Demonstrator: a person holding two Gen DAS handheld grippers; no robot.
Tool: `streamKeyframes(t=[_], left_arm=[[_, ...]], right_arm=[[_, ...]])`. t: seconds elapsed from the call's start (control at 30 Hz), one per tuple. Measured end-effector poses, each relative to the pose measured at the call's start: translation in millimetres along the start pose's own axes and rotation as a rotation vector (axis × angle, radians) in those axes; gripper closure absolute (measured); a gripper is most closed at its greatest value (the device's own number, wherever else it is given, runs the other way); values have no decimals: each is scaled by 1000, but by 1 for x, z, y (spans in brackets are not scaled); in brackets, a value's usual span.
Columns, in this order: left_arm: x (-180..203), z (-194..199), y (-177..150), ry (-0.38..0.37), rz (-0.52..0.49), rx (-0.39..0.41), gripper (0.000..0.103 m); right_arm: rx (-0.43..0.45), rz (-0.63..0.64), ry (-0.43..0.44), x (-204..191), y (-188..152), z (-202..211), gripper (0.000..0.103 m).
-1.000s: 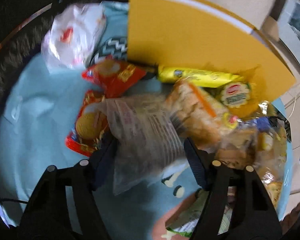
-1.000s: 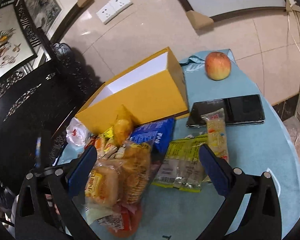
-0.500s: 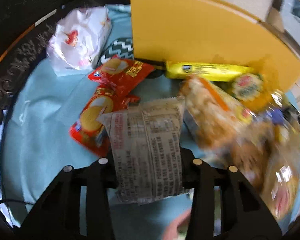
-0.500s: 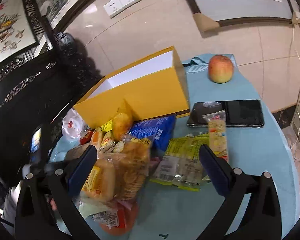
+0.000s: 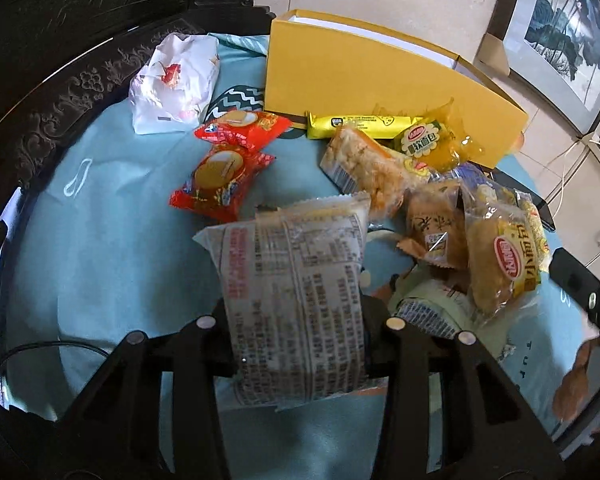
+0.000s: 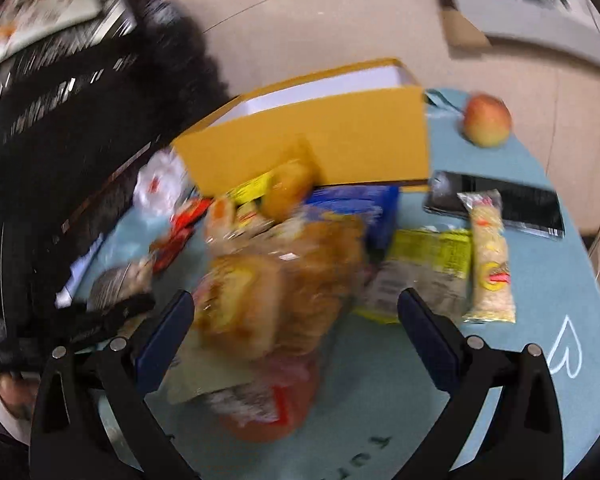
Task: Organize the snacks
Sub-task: 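Grasp the yellow Mini French bread bag with the right tool while the left tool lifts its packet, then carry both snacks into the yellow box and open both tools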
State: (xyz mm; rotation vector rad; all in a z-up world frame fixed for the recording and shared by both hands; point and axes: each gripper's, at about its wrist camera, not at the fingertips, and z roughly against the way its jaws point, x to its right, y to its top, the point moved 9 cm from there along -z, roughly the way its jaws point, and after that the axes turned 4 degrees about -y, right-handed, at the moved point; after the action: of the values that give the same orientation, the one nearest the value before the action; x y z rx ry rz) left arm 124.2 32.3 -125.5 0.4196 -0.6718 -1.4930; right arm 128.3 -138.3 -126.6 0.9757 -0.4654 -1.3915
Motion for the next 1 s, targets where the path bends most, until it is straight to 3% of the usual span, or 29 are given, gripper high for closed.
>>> streamKeyframes(t=[0.23, 0.27, 0.3, 0.33, 0.43, 0.57, 0.77, 1.0], left_arm=[[2, -1, -2, -13, -20, 1, 61], [1, -1, -2, -16, -17, 0, 60], [0, -1, -2, -19, -15, -2, 60], [-1, -2, -3, -20, -12, -4, 60], [-6, -1, -4, -20, -5, -9, 60], [-6, 3, 0, -24, -7, 6, 60], [16, 21, 18, -48, -46, 45, 60], [52, 56, 71, -48, -126, 140, 60]], right_arm=[[-61, 124, -199, -30, -5, -31, 5], [-75, 135, -210, -34, -6, -37, 11], [-113, 137, -208, -36, -9, -46, 40], [-137, 124, -208, -32, -11, -50, 50], [-102, 88, -185, -25, -8, -40, 52], [-42, 13, -73, -19, 1, -8, 52], [43, 5, -71, -2, 26, 26, 52], [163, 7, -96, 19, 70, 49, 52]])
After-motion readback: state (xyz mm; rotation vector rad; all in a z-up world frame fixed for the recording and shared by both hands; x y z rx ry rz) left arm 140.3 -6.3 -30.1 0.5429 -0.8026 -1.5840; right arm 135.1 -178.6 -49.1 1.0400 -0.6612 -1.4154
